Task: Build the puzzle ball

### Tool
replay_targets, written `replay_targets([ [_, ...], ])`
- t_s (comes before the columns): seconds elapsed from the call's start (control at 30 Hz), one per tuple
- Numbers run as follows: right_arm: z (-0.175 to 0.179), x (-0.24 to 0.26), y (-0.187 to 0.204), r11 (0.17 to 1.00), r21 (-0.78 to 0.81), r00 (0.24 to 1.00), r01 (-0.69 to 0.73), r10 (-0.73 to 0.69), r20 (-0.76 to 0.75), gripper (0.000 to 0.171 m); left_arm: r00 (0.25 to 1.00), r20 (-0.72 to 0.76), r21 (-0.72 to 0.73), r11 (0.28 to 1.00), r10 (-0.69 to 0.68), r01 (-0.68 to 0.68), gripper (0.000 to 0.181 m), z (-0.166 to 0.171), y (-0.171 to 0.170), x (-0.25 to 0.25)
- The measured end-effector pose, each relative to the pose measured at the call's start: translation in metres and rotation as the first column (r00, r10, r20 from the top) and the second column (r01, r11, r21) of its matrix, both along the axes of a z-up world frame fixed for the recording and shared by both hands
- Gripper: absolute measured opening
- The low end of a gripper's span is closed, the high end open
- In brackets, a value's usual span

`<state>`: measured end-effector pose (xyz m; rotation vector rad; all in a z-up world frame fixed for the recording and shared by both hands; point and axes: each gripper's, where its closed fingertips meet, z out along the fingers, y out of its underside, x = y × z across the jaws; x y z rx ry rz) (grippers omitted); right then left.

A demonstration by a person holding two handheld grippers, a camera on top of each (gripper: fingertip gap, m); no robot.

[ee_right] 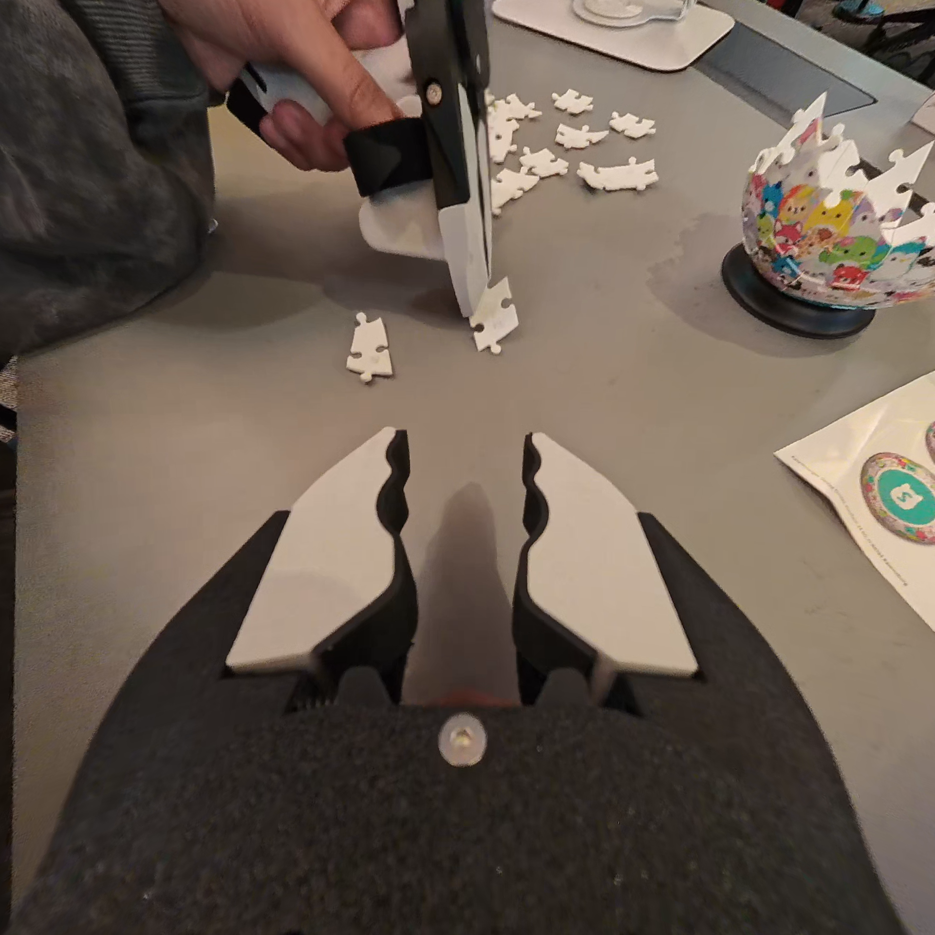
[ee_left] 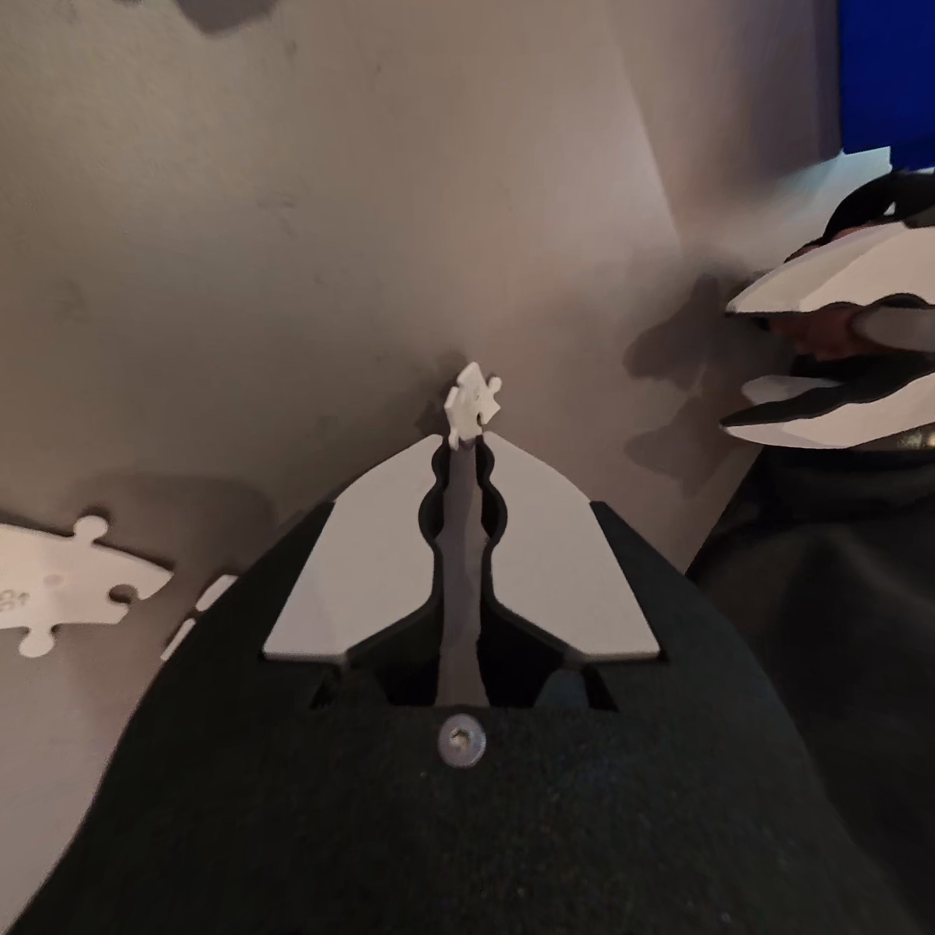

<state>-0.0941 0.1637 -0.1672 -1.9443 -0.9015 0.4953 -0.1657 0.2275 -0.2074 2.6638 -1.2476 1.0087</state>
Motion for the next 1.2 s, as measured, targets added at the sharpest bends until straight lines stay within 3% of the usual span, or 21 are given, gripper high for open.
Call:
replay_targets([
  [0.1,0.009,0.009,0.012,0.999,0.032,1.0,0.008,-0.008,0.0,0.043,1.0,-0.006,0.038,0.999,-0.017,0.017,0.014,0.001,-0.002,-0.005],
  [0.2,0.026,0.032,0.042,0.993,0.106,0.997,0.056,-0.061,0.045,0.043,0.998,-0.055,0.196,0.98,-0.022,0.032,0.025,0.003,0.01,-0.014],
  [0.33,0.06,0.06,0.088,0.981,0.132,0.99,0.139,-0.135,-0.037,0.042,0.998,-0.062,0.359,0.932,-0.021,0.042,0.026,0.013,0.026,-0.019],
  [0.57,0.106,0.11,0.167,0.928,0.214,0.952,0.304,-0.291,-0.093,0.04,0.967,0.249,0.5,0.85,0.044,-0.167,0.027,0.057,0.033,-0.007],
  [0.77,0.077,0.119,0.202,0.908,0.227,0.932,0.352,-0.319,-0.173,0.039,0.888,0.445,0.59,0.708,0.117,-0.388,0.043,0.07,0.038,-0.017],
  [0.83,0.066,0.116,0.205,0.92,0.226,0.943,0.321,-0.29,-0.162,0.038,0.887,0.445,0.606,0.689,0.12,-0.397,0.044,0.066,0.047,-0.02],
  [1.0,0.083,0.1,0.216,0.981,0.12,0.98,0.155,-0.136,-0.147,0.04,0.878,0.463,0.527,0.758,0.125,-0.385,0.043,0.056,0.065,-0.01],
  [1.07,0.09,0.092,0.229,0.994,0.065,0.995,0.087,-0.083,-0.058,0.041,0.874,0.471,0.499,0.779,0.125,-0.38,0.042,0.056,0.074,-0.004],
  [1.2,0.078,0.06,0.249,0.976,-0.192,0.979,-0.101,0.132,0.154,0.05,0.846,0.52,0.448,0.806,0.117,-0.387,0.042,0.062,0.081,0.007],
])
